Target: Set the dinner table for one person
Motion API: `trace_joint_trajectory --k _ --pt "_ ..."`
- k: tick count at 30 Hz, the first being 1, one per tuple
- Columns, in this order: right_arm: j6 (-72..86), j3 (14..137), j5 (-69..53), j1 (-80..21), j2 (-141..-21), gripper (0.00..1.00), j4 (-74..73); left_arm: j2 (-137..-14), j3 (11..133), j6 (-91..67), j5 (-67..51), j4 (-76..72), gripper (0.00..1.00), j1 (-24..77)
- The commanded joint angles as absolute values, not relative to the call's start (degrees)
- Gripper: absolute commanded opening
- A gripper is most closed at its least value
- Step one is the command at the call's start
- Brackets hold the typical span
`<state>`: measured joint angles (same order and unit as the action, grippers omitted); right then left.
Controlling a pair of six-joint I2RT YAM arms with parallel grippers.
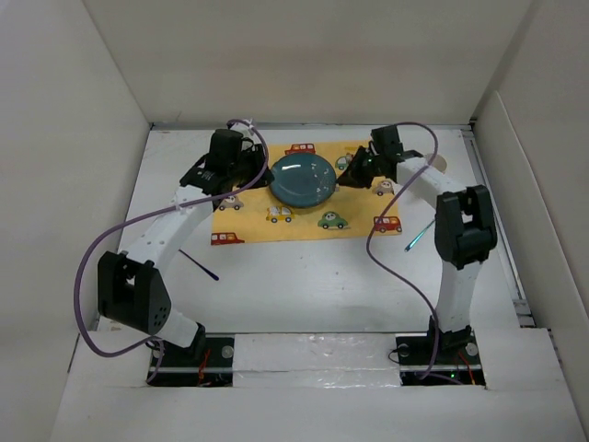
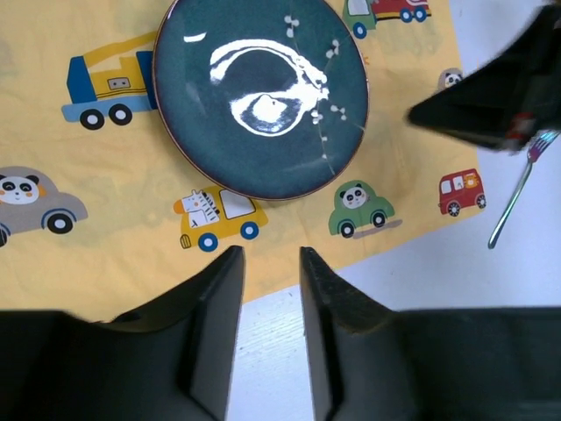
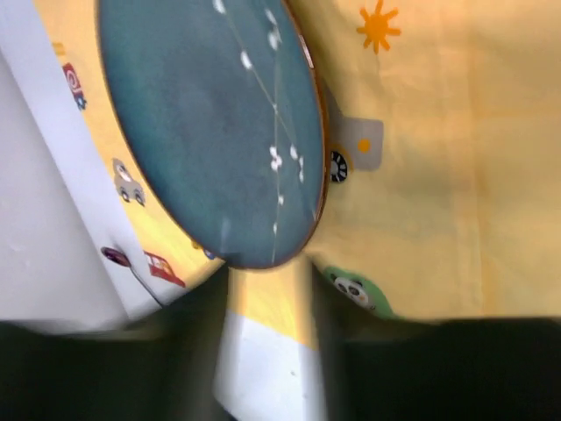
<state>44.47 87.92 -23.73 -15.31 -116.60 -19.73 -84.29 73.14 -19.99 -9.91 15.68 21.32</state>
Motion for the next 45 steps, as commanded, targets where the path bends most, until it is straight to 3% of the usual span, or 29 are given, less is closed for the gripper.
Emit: trace_joint_trajectory --k 1,2,3,8,9,10,12,14,16,20,22,23,26,29,35,38,45 --pt "37.01 89.65 -16.36 -11.61 -106.8 0.08 -24.78 -84.73 76.03 -19.07 -10.02 15.03 0.27 21.45" --pt "36.57 88.6 -15.39 -9.25 -103.39 0.0 -24.87 -84.9 75.94 -18.81 -10.37 14.94 0.06 21.45" --pt "36.04 87.98 -14.51 -7.92 -101.79 0.0 -24.7 -84.99 75.85 -18.72 -10.89 14.94 0.0 21.45" --pt "34.28 85.17 7.0 -0.54 -93.61 0.0 -26.44 -85.96 75.5 -16.97 -10.55 15.47 0.0 24.08" --pt "32.8 85.08 12.34 1.91 -93.08 0.2 -27.06 -86.13 75.24 -17.14 -12.03 15.47 0.0 24.08" --pt "32.35 85.08 14.57 3.15 -93.25 0.29 -27.77 -86.22 74.63 -17.4 -12.21 15.29 0.0 24.08" --pt "30.86 86.3 15.91 5.79 -95.61 0.59 -30.31 -86.22 73.83 -17.66 -13.09 14.51 0.1 24.08" --pt "30.59 87.18 15.82 8.78 -97.72 0.63 -32.33 -86.31 73.3 -17.67 -13.53 14.15 0.19 24.08" --pt "30.24 87.36 15.12 9.93 -100.27 0.63 -32.08 -86.22 73.21 -17.67 -13.89 14.33 0.22 24.08" --pt "29.36 91.56 12.05 10.63 -106.6 0.6 -33.57 -86.22 73.04 -17.14 -13.8 14.68 0.23 24.08" --pt "29.35 93.77 10.9 10.63 -110.28 0.53 -34.89 -86.31 72.78 -17.05 -13.89 14.59 0.24 24.08" --pt "29.79 95.17 10.9 10.63 -111.87 0.34 -34.81 -86.13 72.51 -17.14 -14.06 14.42 0.23 24.08" --pt "29.97 95.19 10.72 10.63 -112.59 0.26 -32.71 -85.78 71.9 -17.31 -14.41 14.07 0.24 24.08" --pt "29.27 95.79 10.63 10.63 -112.06 0.0 -31.46 -85.52 71.28 -17.4 -14.33 13.98 0.23 24.08" --pt "27.69 98.51 10.73 7.13 -106.7 0.0 -28.56 -85.78 71.01 -17.75 -14.76 13.89 0.24 24.08" --pt "25.32 113.4 9.59 2.65 -113.08 0.0 -34.79 -86.13 71.72 -17.84 -15.38 13.97 0.24 24.08" --pt "25.05 131.47 7.03 -1.41 -125.76 0.0 -42.71 -86.05 72.07 -17.05 -15.47 15.38 0.25 24.08"
